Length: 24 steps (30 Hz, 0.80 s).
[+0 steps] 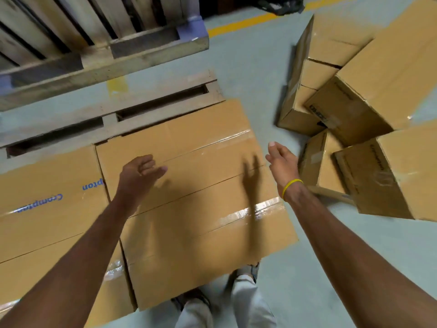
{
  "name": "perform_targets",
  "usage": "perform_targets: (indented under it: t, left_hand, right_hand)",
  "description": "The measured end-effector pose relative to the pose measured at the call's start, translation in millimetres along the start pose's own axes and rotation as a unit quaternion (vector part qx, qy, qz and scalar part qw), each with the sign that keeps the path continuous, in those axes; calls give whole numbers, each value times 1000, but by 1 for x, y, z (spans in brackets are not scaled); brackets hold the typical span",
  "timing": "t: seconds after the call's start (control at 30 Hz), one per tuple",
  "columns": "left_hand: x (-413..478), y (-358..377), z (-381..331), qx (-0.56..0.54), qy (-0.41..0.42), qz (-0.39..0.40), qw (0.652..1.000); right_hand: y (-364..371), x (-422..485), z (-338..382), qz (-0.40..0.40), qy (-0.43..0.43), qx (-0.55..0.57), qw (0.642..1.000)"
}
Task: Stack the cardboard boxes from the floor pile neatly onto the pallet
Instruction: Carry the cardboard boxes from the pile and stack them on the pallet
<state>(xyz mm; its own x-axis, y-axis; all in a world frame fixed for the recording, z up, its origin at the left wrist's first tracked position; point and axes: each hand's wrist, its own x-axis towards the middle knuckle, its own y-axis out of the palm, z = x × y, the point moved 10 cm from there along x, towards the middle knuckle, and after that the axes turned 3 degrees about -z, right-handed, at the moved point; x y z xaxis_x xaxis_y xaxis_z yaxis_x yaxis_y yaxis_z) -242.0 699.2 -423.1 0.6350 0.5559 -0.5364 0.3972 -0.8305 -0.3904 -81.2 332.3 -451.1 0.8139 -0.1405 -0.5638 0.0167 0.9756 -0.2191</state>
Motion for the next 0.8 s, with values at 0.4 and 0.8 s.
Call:
perform_targets:
  t: [0.4,0.8]
  left_hand:
    - [-151,12,-174,-4,85,127,988]
    - [-338,44,-286,-35,148,223,963]
  right_hand:
    - [-140,-166,150,-91,-8,147,985]
    - [-362,-370,183,-266,-33,278,923]
